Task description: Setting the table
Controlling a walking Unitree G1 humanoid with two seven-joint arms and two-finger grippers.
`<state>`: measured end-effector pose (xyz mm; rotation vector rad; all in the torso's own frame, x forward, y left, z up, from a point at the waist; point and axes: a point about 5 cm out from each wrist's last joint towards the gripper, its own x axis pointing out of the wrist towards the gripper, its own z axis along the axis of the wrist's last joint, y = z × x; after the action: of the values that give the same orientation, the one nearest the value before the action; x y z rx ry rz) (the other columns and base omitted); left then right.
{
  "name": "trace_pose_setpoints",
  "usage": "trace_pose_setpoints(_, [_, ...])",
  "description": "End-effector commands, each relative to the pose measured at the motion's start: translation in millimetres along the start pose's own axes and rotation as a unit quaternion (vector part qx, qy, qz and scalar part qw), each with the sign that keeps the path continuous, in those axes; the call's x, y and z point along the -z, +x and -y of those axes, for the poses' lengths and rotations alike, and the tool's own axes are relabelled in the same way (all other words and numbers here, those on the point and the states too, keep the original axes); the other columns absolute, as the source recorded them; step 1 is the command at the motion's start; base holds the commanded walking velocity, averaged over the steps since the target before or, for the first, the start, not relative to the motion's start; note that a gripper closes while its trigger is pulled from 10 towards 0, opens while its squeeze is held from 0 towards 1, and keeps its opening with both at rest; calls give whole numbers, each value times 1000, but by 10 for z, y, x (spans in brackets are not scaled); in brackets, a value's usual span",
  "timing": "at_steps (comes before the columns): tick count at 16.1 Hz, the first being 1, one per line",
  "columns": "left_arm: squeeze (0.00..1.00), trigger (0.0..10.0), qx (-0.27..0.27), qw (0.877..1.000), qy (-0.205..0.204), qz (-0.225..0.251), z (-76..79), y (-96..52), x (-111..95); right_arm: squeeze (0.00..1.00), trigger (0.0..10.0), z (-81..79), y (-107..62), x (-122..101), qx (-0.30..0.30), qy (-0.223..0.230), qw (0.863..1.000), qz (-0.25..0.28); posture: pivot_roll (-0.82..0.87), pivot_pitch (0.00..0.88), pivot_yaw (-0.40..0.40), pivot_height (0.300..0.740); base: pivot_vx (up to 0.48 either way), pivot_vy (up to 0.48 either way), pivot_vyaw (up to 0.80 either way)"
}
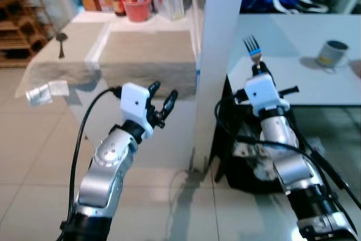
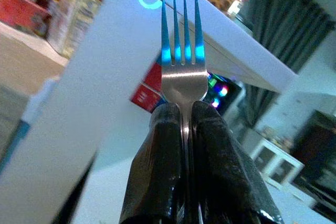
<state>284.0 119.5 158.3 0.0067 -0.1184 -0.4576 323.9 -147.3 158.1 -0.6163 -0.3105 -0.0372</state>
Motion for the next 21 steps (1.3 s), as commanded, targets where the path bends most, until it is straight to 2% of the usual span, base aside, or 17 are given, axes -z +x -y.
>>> trace_pose_setpoints(1, [0, 10000, -13, 1000, 3, -10, -52, -14, 29, 0, 0, -63, 10, -66, -11, 5, 1000, 14, 2, 0, 11, 740, 360, -311, 0])
trace_pose_setpoints(17, [0, 10000, 9, 1000, 7, 0, 54, 7, 11, 0, 0, -40, 27, -50, -9, 2, 1000, 17, -2, 0, 17, 740, 344, -329, 0])
trace_pose_setpoints(21, [0, 10000, 7, 1000, 3, -5, 50, 5, 25, 0, 0, -58, 43, -56, -15, 1, 1000, 18, 0, 0, 15, 740, 406, -141, 0])
